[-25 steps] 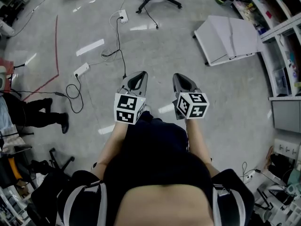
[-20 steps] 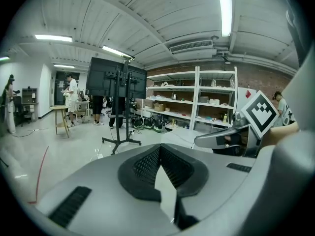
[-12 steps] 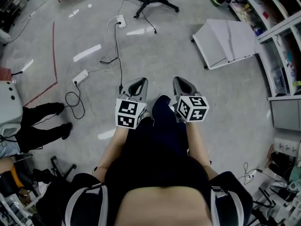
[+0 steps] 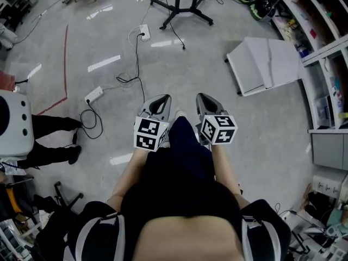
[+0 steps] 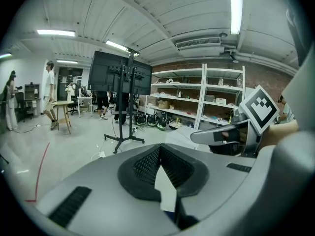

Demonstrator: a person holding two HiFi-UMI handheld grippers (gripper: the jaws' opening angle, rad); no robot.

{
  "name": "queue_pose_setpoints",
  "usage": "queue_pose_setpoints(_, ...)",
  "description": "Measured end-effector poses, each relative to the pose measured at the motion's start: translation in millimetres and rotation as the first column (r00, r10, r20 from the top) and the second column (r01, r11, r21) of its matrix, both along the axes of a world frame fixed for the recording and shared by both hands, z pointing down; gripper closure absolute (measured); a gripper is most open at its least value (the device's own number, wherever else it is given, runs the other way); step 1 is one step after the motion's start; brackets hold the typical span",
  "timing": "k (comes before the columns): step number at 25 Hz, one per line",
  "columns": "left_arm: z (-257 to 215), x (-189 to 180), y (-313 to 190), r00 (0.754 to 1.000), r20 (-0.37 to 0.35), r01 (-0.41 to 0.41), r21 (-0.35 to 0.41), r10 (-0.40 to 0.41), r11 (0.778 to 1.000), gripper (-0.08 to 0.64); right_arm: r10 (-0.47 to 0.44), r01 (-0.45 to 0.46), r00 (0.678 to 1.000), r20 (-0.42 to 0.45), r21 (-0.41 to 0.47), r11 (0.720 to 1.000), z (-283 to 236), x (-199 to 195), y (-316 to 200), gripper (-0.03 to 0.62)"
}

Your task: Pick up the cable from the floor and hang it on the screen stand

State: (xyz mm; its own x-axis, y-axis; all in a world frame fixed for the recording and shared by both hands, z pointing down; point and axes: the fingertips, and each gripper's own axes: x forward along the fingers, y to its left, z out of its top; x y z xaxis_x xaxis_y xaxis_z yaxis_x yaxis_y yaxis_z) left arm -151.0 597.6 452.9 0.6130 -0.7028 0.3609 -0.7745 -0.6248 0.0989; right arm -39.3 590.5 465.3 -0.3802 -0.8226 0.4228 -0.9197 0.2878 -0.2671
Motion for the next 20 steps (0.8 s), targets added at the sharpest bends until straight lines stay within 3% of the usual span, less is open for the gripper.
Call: queue_pose_setpoints(20, -9, 53, -136, 0.998, 0.030, 0.045, 0.029, -0.046, 0.999, 0.552, -0.053, 0.053, 0.998, 0.031, 0.010, 0.999, -1, 58, -144, 0.568)
